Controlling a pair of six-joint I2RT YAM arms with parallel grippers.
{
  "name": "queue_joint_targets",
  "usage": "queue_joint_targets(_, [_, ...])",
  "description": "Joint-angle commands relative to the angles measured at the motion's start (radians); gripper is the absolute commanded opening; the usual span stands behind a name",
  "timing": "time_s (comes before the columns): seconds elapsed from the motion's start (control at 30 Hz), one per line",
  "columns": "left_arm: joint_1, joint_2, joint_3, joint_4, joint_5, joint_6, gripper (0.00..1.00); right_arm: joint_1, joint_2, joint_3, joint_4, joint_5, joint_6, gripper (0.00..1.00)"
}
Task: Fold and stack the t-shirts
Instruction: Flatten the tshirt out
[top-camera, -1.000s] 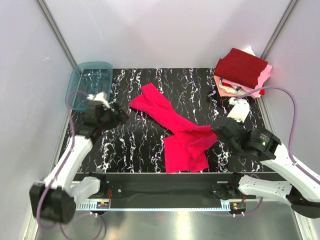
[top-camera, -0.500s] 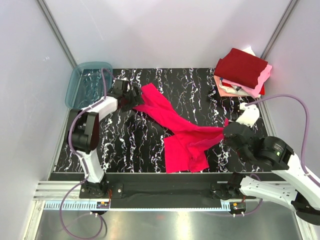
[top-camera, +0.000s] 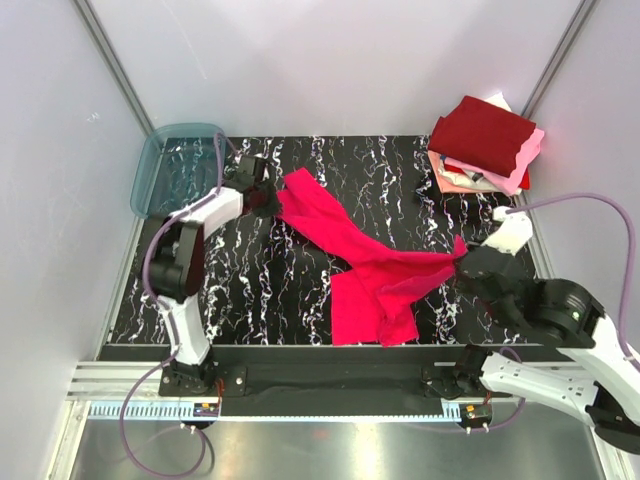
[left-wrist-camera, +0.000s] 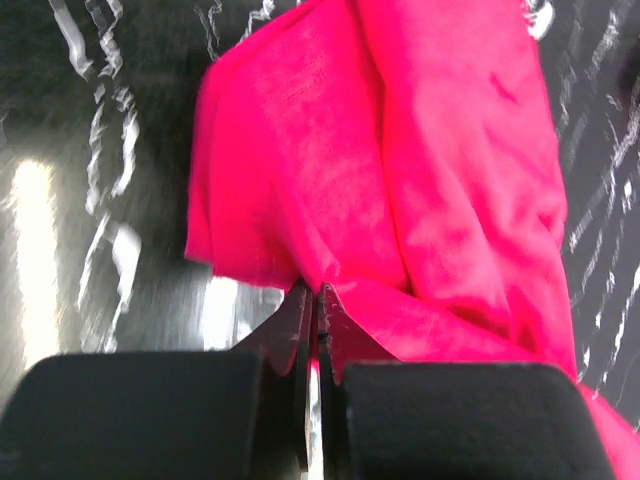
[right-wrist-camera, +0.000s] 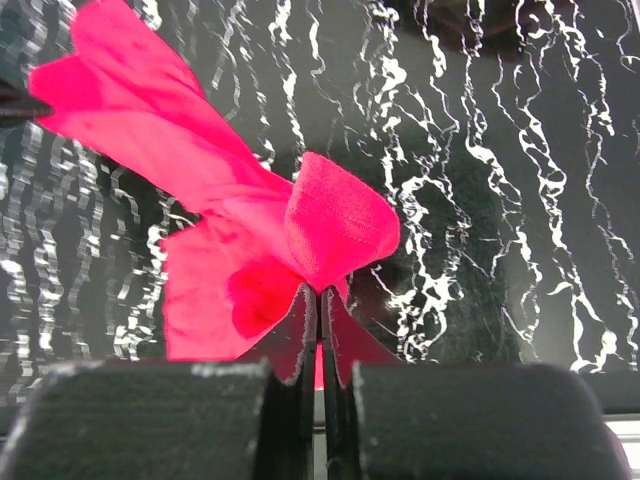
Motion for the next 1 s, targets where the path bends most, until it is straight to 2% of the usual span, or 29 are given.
queue_joint_targets(0.0, [-0.027, -0.277, 0.010, -0.143, -0.103, 0.056, 0.00, 0.003, -0.061, 0.068, -0.021, 0.052, 0.032, 0.00])
queue_joint_targets(0.1, [-0.047, -0.537, 0.023, -0.321, -0.165, 0.086, 0.00, 0.005, -0.076, 0.105, -0.049, 0.052, 0.040, 0.00])
queue_joint_targets(0.2, [-0.056, -0.644, 0.087, -0.449, -0.179, 0.114, 0.00, 0.005, -0.084, 0.111, -0.063, 0.056, 0.046, 0.00])
queue_joint_targets(0.27, [-0.056, -0.623, 0.200, -0.543, -0.168, 0.142, 0.00, 0.003, -0.090, 0.105, -0.061, 0.066, 0.049, 0.00])
queue_joint_targets(0.37, [-0.051, -0.482, 0.344, -0.631, -0.133, 0.186, 0.00, 0.003, -0.078, 0.087, -0.063, 0.090, 0.061, 0.00])
queue_joint_targets(0.43, [-0.044, -0.323, 0.409, -0.654, -0.082, 0.209, 0.00, 0.005, -0.053, 0.079, -0.073, 0.099, 0.074, 0.00])
queue_joint_targets(0.5, [-0.033, -0.197, 0.522, -0.691, -0.036, 0.227, 0.23, 0.005, -0.033, 0.078, -0.089, 0.110, 0.093, 0.00])
queue_joint_targets(0.53, [-0.033, -0.064, 0.582, -0.735, -0.038, 0.235, 0.37, 0.003, -0.022, 0.079, -0.095, 0.109, 0.100, 0.00])
queue_joint_targets(0.57, [-0.039, -0.011, 0.683, -0.816, -0.062, 0.241, 0.67, 0.005, -0.004, 0.081, -0.101, 0.109, 0.113, 0.00])
queue_joint_targets(0.63, [-0.057, 0.002, 0.682, -0.816, -0.087, 0.251, 0.83, 0.003, 0.008, 0.082, -0.119, 0.103, 0.120, 0.00])
queue_joint_targets(0.67, [-0.068, -0.029, 0.597, -0.755, -0.103, 0.248, 0.96, 0.003, 0.011, 0.081, -0.130, 0.101, 0.126, 0.00])
queue_joint_targets(0.7, [-0.068, -0.103, 0.545, -0.716, -0.101, 0.244, 0.98, 0.005, 0.010, 0.075, -0.129, 0.101, 0.127, 0.00])
queue_joint_targets(0.87, [-0.068, -0.236, 0.301, -0.619, -0.149, 0.226, 0.99, 0.003, -0.001, 0.033, -0.083, 0.086, 0.109, 0.00])
queue_joint_targets(0.97, [-0.068, -0.293, 0.158, -0.537, -0.162, 0.206, 0.95, 0.001, 0.008, 0.013, -0.060, 0.067, 0.104, 0.00])
